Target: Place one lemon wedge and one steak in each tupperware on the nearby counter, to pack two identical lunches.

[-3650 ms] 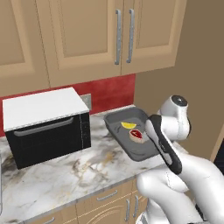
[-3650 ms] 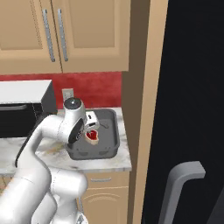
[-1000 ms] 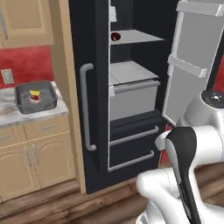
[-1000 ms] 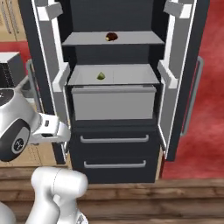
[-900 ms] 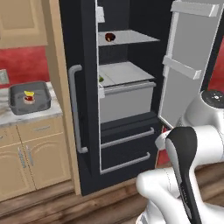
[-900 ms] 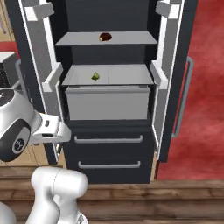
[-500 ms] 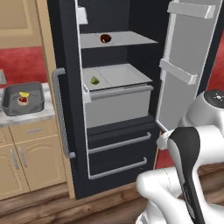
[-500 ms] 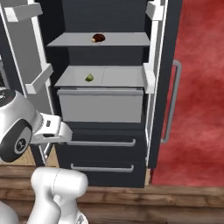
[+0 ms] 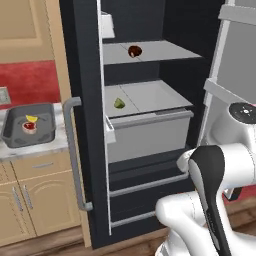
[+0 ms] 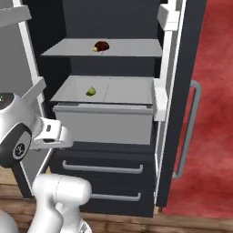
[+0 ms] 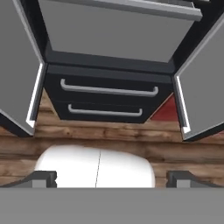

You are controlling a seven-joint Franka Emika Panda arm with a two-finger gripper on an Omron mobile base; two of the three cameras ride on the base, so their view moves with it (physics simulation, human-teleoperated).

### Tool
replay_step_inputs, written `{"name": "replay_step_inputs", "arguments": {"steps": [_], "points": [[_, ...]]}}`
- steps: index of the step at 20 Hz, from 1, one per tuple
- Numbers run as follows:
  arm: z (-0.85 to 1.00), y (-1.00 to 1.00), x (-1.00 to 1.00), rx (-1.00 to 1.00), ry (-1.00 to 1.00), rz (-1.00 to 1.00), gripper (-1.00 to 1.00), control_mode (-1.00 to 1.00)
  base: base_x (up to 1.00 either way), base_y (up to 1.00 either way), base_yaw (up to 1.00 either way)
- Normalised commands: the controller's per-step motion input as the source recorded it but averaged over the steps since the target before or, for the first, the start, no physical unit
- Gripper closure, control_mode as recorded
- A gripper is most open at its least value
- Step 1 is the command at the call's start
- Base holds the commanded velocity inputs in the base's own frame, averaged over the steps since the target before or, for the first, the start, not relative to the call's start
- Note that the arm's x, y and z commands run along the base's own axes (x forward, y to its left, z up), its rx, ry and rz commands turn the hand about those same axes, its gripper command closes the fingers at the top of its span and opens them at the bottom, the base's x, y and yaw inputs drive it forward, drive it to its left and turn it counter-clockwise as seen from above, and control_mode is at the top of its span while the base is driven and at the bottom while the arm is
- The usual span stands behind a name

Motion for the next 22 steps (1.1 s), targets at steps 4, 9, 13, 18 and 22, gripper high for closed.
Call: {"name": "replay_step_inputs", "arguments": {"steps": [4, 9, 13, 18, 22], "points": [[0.00, 0.00, 0.00, 0.00, 0.00, 0.00, -1.00, 1.00, 0.57, -0.39, 0.05], [0.00, 0.00, 0.00, 0.00, 0.00, 0.00, -1.00, 1.00, 0.70, -0.14, 0.03], [0.00, 0.00, 0.00, 0.00, 0.00, 0.00, -1.00, 1.00, 0.80, 0.00, 0.00], [0.00, 0.00, 0.00, 0.00, 0.00, 0.00, -1.00, 1.00, 0.75, 0.00, 0.00], [0.00, -0.11, 0.08, 0.00, -0.01, 0.00, -1.00, -1.00, 0.00, 0.00, 0.00]]}}
